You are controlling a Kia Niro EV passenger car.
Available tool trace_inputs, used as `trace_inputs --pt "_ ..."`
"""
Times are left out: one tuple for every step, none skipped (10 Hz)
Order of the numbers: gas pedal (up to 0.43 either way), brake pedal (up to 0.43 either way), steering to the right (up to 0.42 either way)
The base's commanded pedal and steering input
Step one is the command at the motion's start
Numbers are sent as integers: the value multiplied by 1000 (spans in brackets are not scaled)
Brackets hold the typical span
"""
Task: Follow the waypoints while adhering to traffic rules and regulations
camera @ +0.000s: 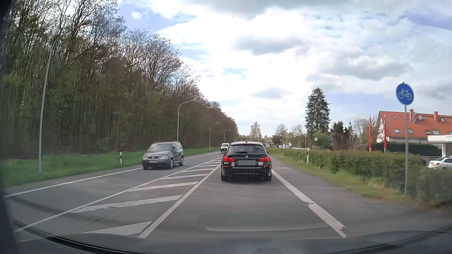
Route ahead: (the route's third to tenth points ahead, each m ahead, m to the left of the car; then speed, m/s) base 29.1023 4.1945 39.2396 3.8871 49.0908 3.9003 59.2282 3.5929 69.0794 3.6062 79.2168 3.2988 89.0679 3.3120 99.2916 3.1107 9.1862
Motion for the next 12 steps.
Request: trace_inputs --pt "0 146 -10" --pt "0 140 -8" --pt "0 128 -8" --pt "0 104 -6" --pt "0 79 -5" --pt "0 49 -3" --pt "0 24 -1" --pt "0 6 0" --pt "0 0 0" --pt "0 0 0" --pt "0 0 0" --pt "0 0 2"
